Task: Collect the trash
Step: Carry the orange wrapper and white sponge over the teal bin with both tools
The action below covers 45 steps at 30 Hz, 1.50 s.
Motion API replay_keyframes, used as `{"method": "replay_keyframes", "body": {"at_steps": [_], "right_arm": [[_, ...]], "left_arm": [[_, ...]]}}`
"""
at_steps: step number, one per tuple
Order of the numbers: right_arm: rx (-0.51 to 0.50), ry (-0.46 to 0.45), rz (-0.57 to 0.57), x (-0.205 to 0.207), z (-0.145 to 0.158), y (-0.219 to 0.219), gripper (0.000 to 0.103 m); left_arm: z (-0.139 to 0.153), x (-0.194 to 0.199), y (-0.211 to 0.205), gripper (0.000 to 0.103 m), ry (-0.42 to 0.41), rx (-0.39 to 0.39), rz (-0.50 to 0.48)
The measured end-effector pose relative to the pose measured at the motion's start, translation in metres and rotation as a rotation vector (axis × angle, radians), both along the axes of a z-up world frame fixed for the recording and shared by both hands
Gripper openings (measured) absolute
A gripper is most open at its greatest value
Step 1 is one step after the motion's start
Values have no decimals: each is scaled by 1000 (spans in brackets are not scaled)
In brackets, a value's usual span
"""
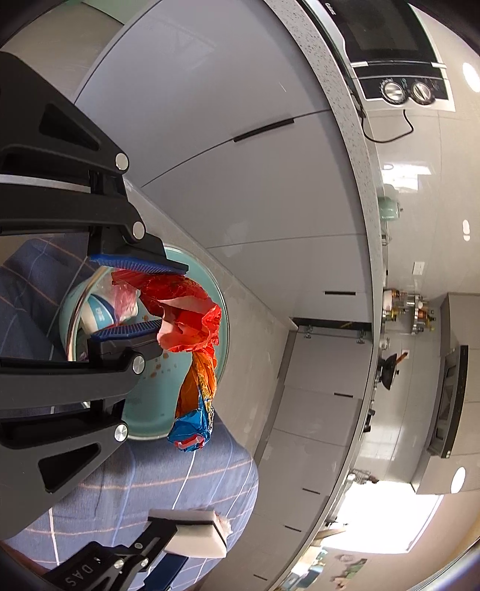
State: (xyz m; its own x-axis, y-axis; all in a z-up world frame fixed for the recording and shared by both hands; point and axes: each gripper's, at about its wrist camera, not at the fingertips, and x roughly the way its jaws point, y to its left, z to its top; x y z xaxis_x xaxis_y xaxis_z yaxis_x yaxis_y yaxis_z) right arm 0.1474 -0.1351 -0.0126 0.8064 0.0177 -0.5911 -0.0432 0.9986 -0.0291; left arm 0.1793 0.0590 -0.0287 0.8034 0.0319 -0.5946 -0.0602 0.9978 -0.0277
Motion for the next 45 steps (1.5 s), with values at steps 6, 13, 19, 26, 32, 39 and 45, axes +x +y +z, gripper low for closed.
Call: {"method": "replay_keyframes", "body": {"at_steps": [6,13,19,26,32,39,45], "right_arm": [[0,5,42,6,0,21,51],[11,27,72,18,-5,37,51],[36,65,104,31,-11,48,52],[47,101,123,41,-21,53,52],[61,141,122,51,-31,54,52],[81,189,132,67,-45,57,52],[106,242,136,84,-58,59,53]], "left_arm": [[-3,0,14,25,7,-7,30],[-8,3,22,25,24,-5,52],[-17,12,29,26,53,-8,71],[-27,22,30,26,80,-7,70],[-35,33,31,26,101,-9,71],[-45,51,28,26,132,-7,70],[-58,70,18,26,181,2,64]]}}
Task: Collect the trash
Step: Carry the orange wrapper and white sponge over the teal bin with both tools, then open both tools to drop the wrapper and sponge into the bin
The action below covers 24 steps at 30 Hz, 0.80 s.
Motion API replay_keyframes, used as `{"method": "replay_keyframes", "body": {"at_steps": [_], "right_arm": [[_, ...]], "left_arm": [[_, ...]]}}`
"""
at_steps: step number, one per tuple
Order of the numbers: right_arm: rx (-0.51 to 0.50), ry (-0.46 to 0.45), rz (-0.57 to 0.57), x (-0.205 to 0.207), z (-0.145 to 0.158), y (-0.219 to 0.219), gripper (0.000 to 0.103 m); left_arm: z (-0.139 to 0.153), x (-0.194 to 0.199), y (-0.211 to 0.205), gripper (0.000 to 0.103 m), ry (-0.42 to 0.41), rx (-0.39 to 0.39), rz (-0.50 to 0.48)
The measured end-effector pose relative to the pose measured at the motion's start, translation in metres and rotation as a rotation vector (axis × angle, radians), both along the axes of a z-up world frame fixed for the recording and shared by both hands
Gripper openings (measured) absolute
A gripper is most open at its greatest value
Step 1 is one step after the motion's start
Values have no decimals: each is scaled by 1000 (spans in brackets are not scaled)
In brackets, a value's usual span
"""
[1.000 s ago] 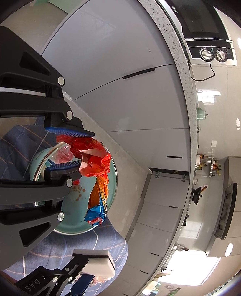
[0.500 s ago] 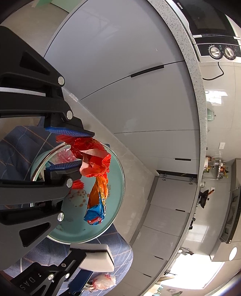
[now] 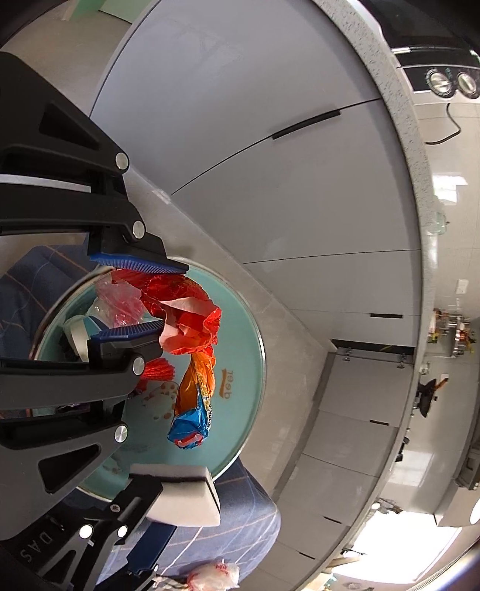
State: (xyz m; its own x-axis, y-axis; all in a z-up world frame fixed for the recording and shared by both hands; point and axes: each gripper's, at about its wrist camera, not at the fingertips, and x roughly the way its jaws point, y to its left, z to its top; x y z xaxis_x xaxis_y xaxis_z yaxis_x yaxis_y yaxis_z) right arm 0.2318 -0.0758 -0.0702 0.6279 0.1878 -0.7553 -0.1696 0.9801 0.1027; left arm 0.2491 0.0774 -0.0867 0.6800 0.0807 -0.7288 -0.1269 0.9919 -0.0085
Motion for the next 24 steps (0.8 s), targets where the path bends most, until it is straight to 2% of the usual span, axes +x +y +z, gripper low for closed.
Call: {"method": "replay_keyframes", "body": {"at_steps": [10,17,21,24], "right_arm": [[15,58,-1,24,-21,2,54],[72,84,26,37,-33,2,56],[99,74,27,36,-28,-2,57],[95,58,19,33,-23,-8,57]], "left_arm": [[-17,20,-12,27,43,37,-11],[-23,27,-12,27,62,48,-8],[-25,28,-14,28,72,56,-5],[-24,30,-18,38,68,60,-5]]}}
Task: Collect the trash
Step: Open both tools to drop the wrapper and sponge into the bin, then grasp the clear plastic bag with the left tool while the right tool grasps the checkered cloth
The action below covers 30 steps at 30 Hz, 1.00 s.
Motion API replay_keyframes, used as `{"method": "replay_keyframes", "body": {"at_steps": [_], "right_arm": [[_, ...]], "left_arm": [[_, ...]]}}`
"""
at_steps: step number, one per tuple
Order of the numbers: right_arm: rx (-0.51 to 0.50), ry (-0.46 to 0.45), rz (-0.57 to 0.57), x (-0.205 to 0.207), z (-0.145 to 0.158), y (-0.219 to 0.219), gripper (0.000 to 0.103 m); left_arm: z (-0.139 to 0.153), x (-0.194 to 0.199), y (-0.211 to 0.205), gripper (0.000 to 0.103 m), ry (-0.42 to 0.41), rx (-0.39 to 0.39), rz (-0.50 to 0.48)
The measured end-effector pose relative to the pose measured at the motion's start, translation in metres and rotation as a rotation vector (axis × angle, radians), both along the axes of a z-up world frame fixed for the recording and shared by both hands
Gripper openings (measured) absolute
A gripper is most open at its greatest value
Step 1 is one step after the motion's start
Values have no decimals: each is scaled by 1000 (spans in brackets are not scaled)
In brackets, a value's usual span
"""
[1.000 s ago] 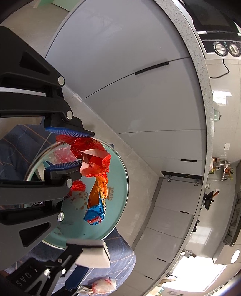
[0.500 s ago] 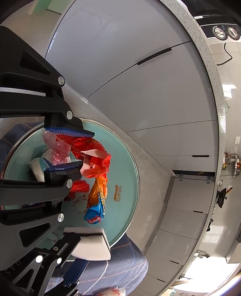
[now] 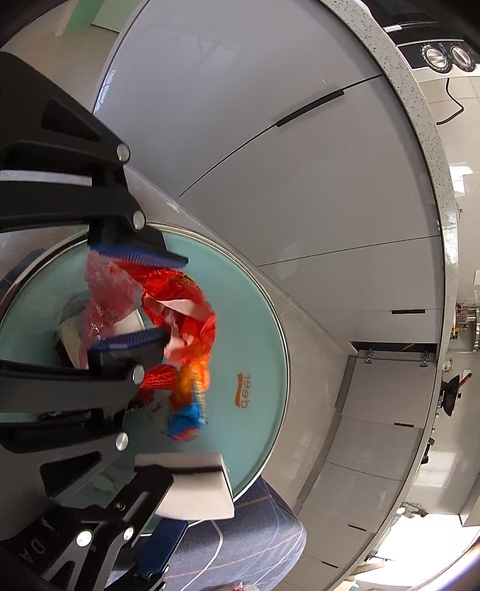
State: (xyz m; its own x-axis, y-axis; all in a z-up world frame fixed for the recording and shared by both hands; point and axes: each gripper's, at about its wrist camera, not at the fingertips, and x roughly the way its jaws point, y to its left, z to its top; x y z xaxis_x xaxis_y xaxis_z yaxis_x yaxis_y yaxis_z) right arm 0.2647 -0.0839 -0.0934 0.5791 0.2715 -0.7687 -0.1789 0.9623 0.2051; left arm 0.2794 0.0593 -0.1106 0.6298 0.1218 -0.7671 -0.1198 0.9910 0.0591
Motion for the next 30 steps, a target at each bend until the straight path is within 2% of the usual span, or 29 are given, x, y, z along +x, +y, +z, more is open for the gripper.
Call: {"method": "replay_keyframes", "body": {"at_steps": [5,7,10,14,20,26,30], "right_arm": [[7,18,-4,1,-4,-2,57],[7,21,3,2,-5,-1,58],[45,20,9,4,-2,-2,63],[49,0,35,2,6,-1,66],[100,-33,19,-9,21,-10,66],[-7,-107,-57,-33,37,-22,66],[-34,-112,-89,-49,36,-37,66]], "left_arm": [[3,0,-1,53,-6,9,8],[8,-3,2,63,-19,11,18],[14,-9,8,74,-39,9,41],[24,-16,15,76,-65,7,56],[40,-32,22,87,-111,10,88],[48,-40,15,92,-128,2,71],[49,-49,3,96,-131,0,57]]}}
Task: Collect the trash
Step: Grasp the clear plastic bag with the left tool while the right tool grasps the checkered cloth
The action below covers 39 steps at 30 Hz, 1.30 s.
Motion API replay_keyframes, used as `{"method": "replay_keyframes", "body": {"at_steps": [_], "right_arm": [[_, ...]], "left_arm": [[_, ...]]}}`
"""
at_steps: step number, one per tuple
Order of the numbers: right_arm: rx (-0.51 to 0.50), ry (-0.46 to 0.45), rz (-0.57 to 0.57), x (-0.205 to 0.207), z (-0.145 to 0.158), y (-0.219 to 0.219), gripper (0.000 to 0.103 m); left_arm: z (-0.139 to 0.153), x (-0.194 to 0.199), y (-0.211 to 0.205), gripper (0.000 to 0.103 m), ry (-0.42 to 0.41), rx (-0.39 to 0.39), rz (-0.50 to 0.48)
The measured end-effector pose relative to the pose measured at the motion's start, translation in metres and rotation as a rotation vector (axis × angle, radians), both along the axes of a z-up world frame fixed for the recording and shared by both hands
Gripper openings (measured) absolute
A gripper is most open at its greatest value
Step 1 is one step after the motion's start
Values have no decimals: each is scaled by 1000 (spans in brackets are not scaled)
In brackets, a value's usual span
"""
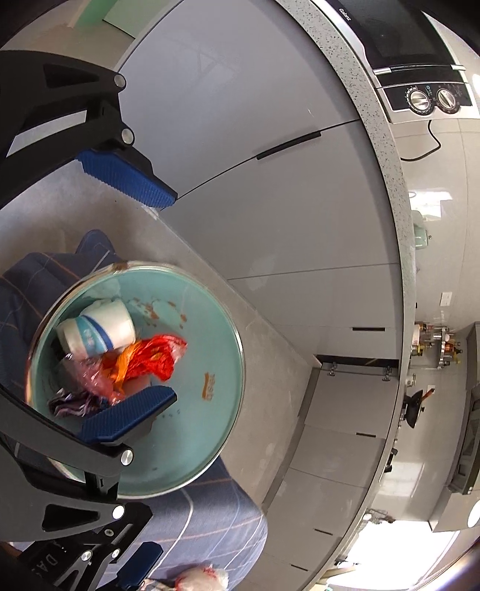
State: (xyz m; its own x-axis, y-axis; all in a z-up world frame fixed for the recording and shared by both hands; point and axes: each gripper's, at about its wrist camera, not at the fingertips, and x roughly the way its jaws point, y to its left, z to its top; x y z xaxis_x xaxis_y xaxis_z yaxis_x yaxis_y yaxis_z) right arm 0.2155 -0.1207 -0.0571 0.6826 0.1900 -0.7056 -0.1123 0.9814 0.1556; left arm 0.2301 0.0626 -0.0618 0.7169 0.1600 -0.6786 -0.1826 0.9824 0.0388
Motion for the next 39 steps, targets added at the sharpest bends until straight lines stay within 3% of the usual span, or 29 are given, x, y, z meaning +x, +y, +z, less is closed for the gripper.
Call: {"method": "replay_keyframes", "body": {"at_steps": [12,24,32,39], "right_arm": [[7,12,-117,-43,-4,-57,66],[8,32,-303,-72,-12,-145,66],[0,59,-413,-50,-16,-197,66],[-42,92,-425,-6,-18,-218,65]], "left_arm": [[-10,-28,-56,97,37,-26,-119],[-10,-41,-121,97,46,25,-268],[-8,-31,-150,97,42,47,-330],[-3,-13,-174,97,35,59,-368]]}}
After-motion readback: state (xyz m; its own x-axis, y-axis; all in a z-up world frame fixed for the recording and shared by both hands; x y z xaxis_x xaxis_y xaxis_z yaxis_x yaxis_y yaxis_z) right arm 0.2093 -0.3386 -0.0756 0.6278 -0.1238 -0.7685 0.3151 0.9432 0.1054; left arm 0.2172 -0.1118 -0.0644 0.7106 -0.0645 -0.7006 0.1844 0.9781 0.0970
